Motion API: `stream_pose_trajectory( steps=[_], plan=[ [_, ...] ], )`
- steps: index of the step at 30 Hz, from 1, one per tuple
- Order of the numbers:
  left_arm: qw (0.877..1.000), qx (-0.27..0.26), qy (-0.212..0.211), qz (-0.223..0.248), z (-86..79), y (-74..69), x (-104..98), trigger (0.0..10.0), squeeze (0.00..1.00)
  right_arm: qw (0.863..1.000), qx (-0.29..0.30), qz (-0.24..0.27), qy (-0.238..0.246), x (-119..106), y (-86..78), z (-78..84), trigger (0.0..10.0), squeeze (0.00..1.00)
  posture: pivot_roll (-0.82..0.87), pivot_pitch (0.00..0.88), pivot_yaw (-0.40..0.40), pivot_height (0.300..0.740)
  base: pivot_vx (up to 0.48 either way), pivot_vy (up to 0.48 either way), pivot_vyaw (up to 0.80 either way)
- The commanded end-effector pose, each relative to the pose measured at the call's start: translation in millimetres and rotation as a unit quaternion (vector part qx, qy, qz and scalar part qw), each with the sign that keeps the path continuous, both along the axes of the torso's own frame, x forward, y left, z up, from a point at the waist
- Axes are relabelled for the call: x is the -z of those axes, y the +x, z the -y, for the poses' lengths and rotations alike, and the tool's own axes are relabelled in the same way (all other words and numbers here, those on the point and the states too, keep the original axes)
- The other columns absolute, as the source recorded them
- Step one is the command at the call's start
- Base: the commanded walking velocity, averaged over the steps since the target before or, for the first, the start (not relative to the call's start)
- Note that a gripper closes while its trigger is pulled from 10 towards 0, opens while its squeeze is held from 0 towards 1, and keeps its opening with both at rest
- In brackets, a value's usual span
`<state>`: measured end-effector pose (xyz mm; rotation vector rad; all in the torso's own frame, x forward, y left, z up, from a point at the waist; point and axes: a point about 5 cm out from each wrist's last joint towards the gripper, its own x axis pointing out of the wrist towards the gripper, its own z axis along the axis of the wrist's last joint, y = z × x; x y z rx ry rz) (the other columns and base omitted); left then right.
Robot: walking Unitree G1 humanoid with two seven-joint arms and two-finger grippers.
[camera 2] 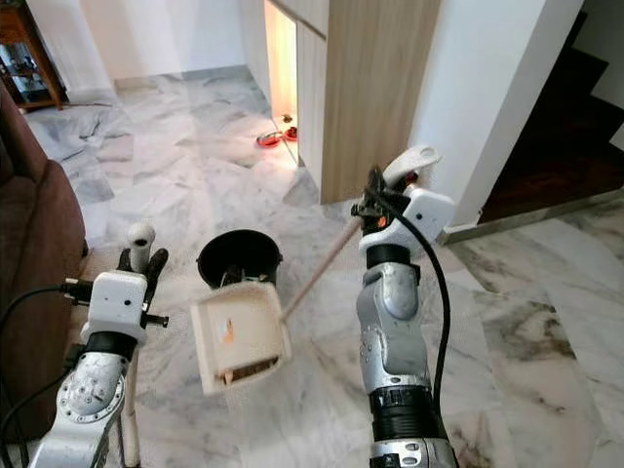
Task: Sweep floor
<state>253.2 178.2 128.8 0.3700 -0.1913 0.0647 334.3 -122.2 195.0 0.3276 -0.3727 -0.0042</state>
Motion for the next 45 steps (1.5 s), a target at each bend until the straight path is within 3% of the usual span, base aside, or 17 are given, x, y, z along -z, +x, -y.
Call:
stream_pose_trajectory(
  steps=[1, 8, 20, 45],
  plan=[
    [1.0, 0.006, 0.016, 0.011, 0.5, -0.4, -2.8, 10.0, 0.0, 0.998, -0.006, 0.064, 0.013, -27.2, -2.3, -2.6, 10.0, 0.0, 0.0, 0.023, 0.01, 0.74, 0.0, 0.0, 0.0],
    [1.0, 0.011, 0.01, 0.009, 0.4, 0.4, -3.5, 10.0, 0.0, 0.997, -0.008, 0.068, 0.017, -29.5, -2.4, -6.1, 10.0, 0.0, 0.0, 0.015, 0.013, 0.74, 0.0, 0.0, 0.0],
    [1.0, 0.009, 0.004, 0.012, 0.5, -0.4, -3.6, 10.0, 0.0, 0.993, -0.023, 0.113, 0.024, -56.7, -3.4, -11.0, 10.0, 0.0, 0.0, 0.014, 0.008, 0.74, 0.244, 0.0, 0.0],
    [1.0, 0.008, 0.0, 0.015, 3.7, -1.2, -4.5, 10.0, 0.0, 0.994, -0.04, 0.103, 0.022, -57.0, -5.5, -15.9, 10.0, 0.0, 0.01, 0.02, 0.003, 0.74, 0.358, 0.0, 0.08]
  ],
)
